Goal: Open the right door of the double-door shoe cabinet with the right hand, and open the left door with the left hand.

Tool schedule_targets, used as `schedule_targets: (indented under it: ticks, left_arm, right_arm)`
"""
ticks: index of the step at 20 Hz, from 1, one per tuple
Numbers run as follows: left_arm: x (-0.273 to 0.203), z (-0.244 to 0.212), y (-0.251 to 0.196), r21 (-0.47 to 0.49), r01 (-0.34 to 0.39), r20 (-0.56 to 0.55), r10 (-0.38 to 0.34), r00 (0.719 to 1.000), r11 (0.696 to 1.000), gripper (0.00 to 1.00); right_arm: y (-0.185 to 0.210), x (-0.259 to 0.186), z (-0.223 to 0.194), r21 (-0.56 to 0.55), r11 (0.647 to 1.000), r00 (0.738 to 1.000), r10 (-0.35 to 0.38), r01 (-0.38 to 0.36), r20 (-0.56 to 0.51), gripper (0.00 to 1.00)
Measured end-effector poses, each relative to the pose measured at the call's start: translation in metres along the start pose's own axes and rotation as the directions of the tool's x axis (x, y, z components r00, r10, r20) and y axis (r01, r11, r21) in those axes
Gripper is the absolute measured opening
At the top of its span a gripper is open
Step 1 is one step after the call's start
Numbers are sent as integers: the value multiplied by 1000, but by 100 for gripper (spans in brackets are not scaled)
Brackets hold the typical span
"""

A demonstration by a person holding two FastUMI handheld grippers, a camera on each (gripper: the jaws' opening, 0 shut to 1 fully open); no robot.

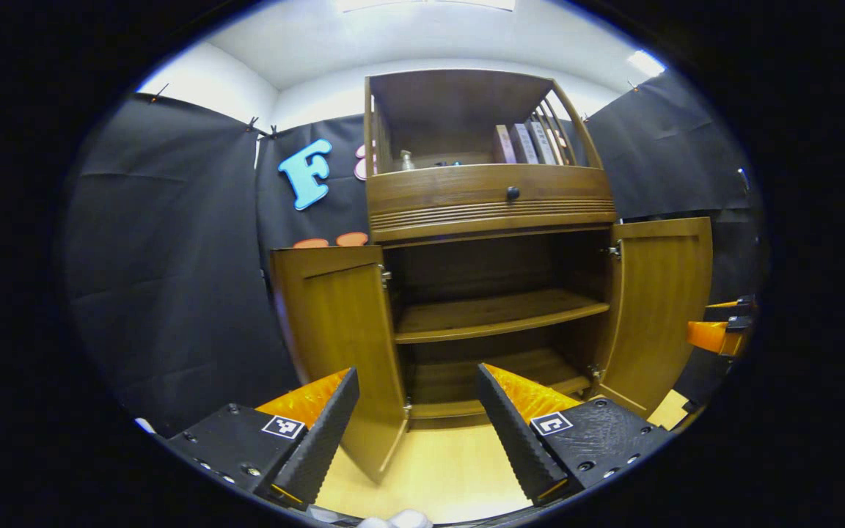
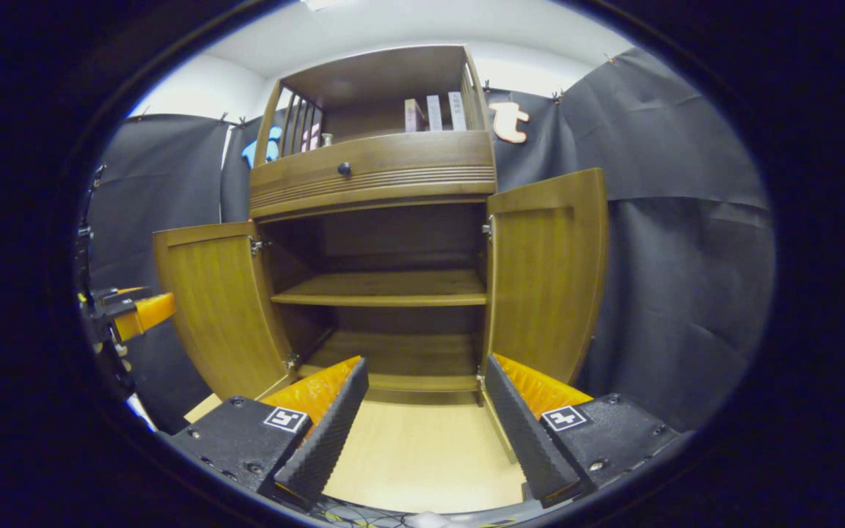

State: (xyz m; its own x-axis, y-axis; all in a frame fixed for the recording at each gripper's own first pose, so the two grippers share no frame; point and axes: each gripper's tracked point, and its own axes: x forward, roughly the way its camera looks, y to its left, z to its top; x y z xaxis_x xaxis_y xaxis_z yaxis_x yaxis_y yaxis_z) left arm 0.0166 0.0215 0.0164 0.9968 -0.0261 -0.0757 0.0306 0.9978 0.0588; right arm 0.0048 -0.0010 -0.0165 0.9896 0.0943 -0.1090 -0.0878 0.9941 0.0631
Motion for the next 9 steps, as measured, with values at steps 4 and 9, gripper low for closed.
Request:
schedule_targets:
  ticks: [4, 9]
  left_arm:
    - [-2, -7, -28, 60, -12, 26, 11, 1000, 998, 96]
    - [-4, -30, -51, 41, 16, -22, -15, 1000, 999, 96]
  right_arm:
    - [-14, -4, 0, 16, 999, 999, -38, 38, 4, 100]
    - [-20, -3, -2, 4, 998, 998, -56, 56, 2, 100]
